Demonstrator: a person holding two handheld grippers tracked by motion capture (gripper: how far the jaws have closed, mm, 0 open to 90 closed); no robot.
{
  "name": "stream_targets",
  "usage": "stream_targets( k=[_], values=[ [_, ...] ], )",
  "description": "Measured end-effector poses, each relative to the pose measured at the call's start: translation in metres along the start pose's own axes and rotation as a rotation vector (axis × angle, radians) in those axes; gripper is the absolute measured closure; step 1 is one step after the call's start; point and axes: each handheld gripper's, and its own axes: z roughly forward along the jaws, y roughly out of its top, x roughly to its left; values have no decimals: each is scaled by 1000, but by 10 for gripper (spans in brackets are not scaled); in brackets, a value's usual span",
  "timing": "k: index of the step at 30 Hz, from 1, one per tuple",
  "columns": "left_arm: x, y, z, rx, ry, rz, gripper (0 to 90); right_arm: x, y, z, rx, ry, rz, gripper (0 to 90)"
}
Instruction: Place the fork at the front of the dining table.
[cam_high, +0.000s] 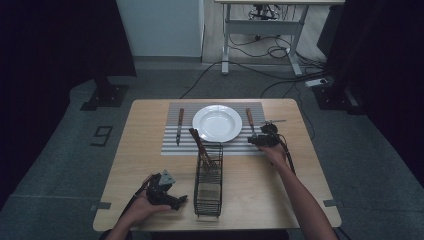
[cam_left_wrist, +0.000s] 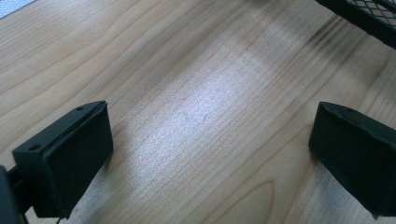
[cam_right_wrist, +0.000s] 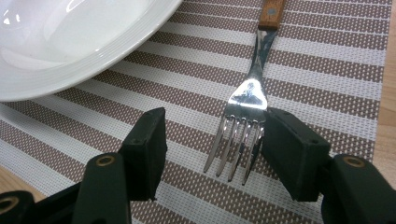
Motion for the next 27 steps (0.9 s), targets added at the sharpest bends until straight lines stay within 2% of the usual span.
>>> stream_targets(
  k=[7,13,27],
  values=[
    [0,0,0,0,0,0,0,1,-2,0,-10,10,5,403],
    [0,0,0,0,0,0,0,5,-3,0,-15,-14,-6,396],
    [0,0,0,0,0,0,0,4,-4,-1,-16,1,14,379]
  ],
)
